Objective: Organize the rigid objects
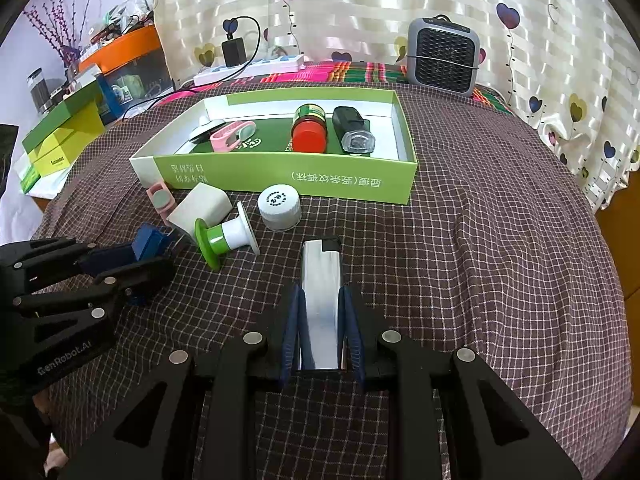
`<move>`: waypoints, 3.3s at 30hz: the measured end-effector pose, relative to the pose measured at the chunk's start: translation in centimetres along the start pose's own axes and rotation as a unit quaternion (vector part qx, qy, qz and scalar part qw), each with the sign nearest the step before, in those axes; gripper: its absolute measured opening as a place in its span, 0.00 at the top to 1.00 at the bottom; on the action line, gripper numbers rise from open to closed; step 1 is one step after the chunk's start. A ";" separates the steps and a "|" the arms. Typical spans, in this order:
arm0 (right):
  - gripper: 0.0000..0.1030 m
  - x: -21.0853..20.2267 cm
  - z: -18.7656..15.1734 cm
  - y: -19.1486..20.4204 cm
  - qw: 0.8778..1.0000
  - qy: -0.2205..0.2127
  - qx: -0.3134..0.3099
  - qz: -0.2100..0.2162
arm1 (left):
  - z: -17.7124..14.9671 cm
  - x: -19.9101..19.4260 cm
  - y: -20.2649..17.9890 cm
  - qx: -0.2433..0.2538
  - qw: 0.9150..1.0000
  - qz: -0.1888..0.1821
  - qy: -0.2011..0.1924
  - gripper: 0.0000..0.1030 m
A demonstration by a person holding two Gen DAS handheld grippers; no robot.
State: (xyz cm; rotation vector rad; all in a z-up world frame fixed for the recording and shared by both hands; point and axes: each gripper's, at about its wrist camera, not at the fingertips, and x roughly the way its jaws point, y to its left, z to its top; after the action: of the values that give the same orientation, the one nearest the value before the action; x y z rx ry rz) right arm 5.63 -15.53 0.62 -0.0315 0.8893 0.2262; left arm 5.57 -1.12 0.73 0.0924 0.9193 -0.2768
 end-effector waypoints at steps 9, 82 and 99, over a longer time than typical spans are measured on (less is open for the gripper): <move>0.77 -0.4 -0.4 -0.1 1.000 -0.002 0.004 0.012 | -0.3 -0.4 0.2 -0.006 1.000 -0.001 -0.002 0.78; 0.77 -0.9 -0.7 0.1 0.999 -0.005 0.010 0.034 | -0.9 -0.9 0.4 -0.019 0.999 0.001 -0.028 0.80; 0.77 -1.8 -0.3 0.9 0.999 -0.018 -0.001 0.038 | -0.3 -2.3 0.7 -0.023 0.999 0.000 -0.044 0.80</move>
State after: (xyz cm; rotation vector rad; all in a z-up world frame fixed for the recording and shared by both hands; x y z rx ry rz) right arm 4.13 -15.03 1.88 0.0045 0.8547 0.2970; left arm 4.15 0.08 2.35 0.0380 0.8380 -0.2586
